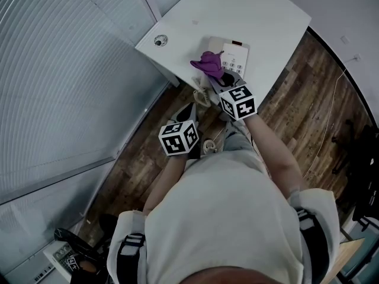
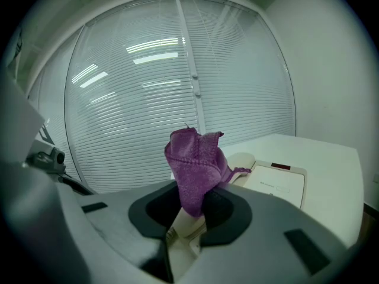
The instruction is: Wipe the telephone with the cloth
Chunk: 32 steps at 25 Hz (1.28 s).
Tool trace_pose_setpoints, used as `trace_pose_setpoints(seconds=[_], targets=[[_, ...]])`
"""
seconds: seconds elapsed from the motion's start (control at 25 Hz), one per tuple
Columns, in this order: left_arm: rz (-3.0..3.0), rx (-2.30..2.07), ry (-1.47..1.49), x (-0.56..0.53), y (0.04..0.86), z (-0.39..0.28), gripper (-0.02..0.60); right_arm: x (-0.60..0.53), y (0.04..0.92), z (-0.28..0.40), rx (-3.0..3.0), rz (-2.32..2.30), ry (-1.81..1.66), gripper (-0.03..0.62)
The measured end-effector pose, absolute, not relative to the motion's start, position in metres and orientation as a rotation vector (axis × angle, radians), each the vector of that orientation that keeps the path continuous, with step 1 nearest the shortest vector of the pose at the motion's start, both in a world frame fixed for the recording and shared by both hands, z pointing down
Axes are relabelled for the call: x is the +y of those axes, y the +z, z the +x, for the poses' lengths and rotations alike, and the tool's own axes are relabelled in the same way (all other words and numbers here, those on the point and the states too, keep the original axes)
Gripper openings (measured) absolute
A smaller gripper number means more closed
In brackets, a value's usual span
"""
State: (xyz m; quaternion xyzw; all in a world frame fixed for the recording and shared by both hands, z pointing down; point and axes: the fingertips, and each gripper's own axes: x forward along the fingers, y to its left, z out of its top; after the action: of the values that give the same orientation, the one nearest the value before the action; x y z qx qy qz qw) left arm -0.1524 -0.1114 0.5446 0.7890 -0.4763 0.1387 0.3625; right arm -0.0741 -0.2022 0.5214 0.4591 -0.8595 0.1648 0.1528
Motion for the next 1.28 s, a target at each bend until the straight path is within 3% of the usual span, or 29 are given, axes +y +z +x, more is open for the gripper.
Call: trace_pose_setpoints(seconds=[1.28], targets=[[2.061,-1.253,0.313,-0.101,0.533,-0.172,0.021,-0.141,0.553,-0.1,-2.408,1.234,0.588,0.09]])
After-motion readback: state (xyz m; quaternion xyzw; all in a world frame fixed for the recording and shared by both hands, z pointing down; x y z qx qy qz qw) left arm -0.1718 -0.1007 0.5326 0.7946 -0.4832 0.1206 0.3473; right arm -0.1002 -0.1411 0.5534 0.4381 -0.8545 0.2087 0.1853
